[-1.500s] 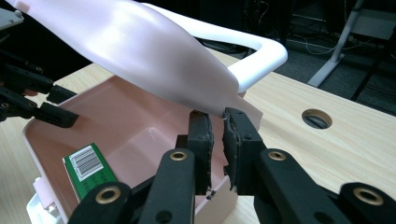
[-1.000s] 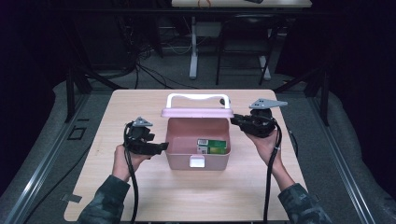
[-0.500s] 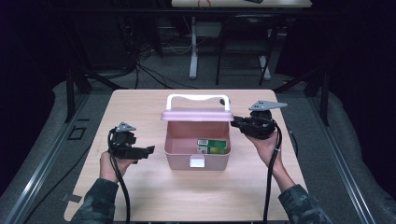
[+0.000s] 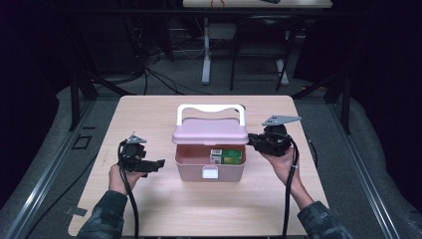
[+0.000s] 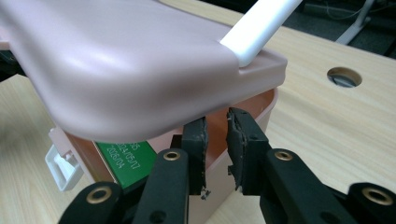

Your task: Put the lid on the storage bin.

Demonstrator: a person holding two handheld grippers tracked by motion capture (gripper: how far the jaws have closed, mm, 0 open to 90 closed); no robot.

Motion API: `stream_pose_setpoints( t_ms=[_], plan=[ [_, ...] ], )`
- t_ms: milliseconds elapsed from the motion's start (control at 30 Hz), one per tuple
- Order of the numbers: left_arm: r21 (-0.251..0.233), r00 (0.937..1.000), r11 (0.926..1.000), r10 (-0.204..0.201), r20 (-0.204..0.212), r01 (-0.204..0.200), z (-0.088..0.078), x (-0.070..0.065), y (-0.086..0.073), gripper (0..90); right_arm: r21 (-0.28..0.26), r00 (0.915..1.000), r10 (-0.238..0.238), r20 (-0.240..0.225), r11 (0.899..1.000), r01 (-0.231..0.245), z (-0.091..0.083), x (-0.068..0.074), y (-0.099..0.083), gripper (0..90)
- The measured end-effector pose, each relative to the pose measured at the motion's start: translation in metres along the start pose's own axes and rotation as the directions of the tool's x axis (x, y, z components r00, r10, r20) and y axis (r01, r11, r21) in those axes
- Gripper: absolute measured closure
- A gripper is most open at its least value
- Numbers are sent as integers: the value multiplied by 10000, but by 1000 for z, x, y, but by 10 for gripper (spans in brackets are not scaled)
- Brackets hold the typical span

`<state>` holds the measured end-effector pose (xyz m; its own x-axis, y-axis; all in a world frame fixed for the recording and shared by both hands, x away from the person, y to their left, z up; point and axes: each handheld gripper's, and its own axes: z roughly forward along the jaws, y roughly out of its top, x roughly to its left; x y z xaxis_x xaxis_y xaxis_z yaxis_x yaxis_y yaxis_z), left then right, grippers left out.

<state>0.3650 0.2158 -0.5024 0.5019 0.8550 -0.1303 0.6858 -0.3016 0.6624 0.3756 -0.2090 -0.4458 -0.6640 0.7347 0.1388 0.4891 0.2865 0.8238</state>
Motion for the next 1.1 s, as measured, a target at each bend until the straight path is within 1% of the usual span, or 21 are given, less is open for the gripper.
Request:
stream_pose_setpoints(
  t_ms=[33,167,200,267,333,367,433,500,533,600,667,700,733,867,1000,1033,1100],
  plan=[
    [29,10000,10000,18,2,-18,1,0,0,148,25,10000,-53,4,10000,53,1,0,-1,761],
    [78,10000,10000,-54,21,54,2,2,-1,147,137,9999,97,-109,9999,-95,-1,1,-4,732],
    [111,10000,9999,-57,36,57,2,2,-1,147,187,9999,73,-148,9998,-70,-2,1,-5,725],
    [94,10000,10000,-29,51,28,2,3,-1,145,298,9996,133,-247,9995,-126,-3,3,-8,714],
    [73,9999,9999,-92,65,92,2,4,-1,137,366,9996,163,-214,9992,-155,-5,6,-12,698],
    [78,9999,9999,-103,80,103,2,4,-1,136,407,9996,168,-241,9990,-158,-6,7,-13,684],
    [124,9999,9999,-87,103,86,2,6,-1,134,469,9999,78,-152,9989,-71,-8,9,-15,662],
    [178,9999,9998,-121,113,119,3,6,-1,133,552,9995,173,-262,9983,-159,-9,10,-17,631],
    [183,9998,9998,-124,124,121,3,5,-1,130,591,9995,141,-279,9982,-125,-9,11,-18,615],
    [235,9999,9997,-74,151,71,4,4,-1,126,780,9997,80,-215,9969,-63,-9,12,-20,586],
    [262,9999,9996,-48,143,44,4,4,-1,118,934,9998,146,-160,9955,-131,-9,13,-24,556],
    [250,9999,9997,-44,155,40,4,4,-1,113,989,9998,114,-141,9950,-99,-9,12,-25,523],
    [271,9999,9996,-75,154,71,4,5,-1,109,1053,9998,173,-79,9943,-163,-9,12,-26,485],
    [333,9998,9993,-162,105,159,5,7,-2,87,1381,9999,149,40,9903,-153,-12,11,-32,412],
    [389,10000,9992,-89,26,88,5,6,-1,69,1777,9999,99,122,9840,-119,-11,10,-42,370],
    [380,10000,9993,-52,36,50,5,6,-1,67,1704,9998,160,120,9852,-178,-12,10,-44,375],
    [372,10000,9993,-80,23,79,5,7,-1,62,1705,9995,227,223,9850,-262,-16,8,-47,358]
  ],
)
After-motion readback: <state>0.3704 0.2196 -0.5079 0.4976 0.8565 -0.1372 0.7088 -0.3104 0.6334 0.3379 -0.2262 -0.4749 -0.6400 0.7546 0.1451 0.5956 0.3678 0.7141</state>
